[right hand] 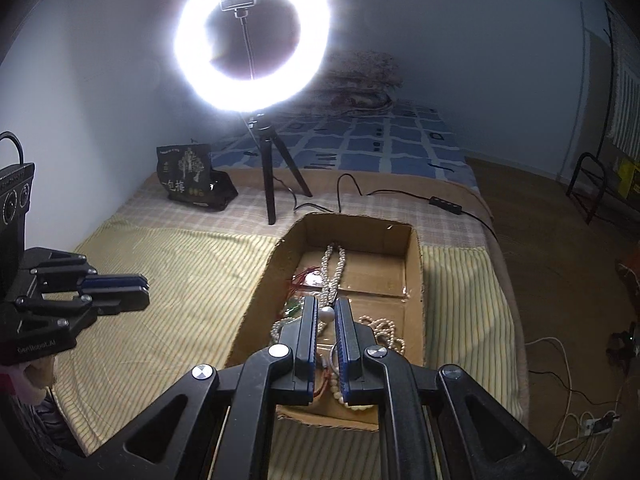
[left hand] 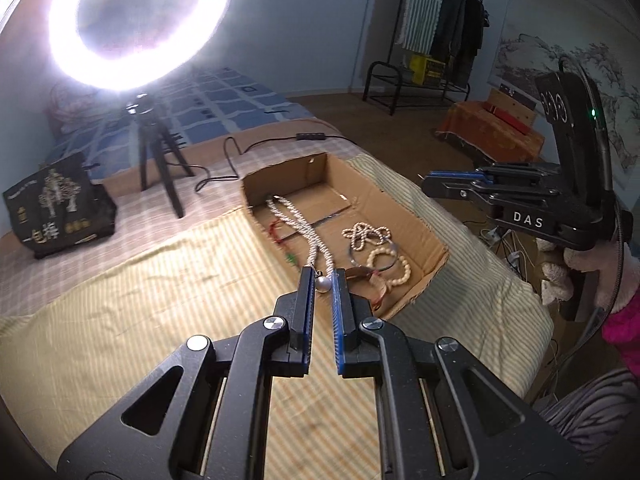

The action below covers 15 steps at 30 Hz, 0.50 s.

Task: Organize jewelry
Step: 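Carry both pearl earrings over the box with both tools, then open both tools to release the pearl earrings into the box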

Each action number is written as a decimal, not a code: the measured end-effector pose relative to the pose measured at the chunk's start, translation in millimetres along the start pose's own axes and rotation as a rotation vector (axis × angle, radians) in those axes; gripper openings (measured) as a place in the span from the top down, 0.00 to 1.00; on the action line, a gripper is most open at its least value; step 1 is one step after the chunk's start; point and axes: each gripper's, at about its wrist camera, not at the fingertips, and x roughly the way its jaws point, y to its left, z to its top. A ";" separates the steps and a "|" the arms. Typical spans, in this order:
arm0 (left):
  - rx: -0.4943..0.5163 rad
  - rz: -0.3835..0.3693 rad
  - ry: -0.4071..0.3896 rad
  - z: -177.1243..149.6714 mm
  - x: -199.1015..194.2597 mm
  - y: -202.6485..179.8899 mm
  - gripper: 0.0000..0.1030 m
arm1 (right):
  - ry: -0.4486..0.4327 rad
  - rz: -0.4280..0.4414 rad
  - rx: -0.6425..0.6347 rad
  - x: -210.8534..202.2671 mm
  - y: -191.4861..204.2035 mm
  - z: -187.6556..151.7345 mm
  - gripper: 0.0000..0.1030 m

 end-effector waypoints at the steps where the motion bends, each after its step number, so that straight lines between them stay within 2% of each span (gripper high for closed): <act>1: 0.003 -0.002 0.002 2.2 5.9 -3.8 0.94 | 0.000 -0.001 0.001 1.1 -2.1 0.4 0.94; 15: 0.020 -0.009 0.031 21.3 61.9 -24.8 0.94 | 0.021 0.016 0.039 45.6 -34.5 12.1 0.94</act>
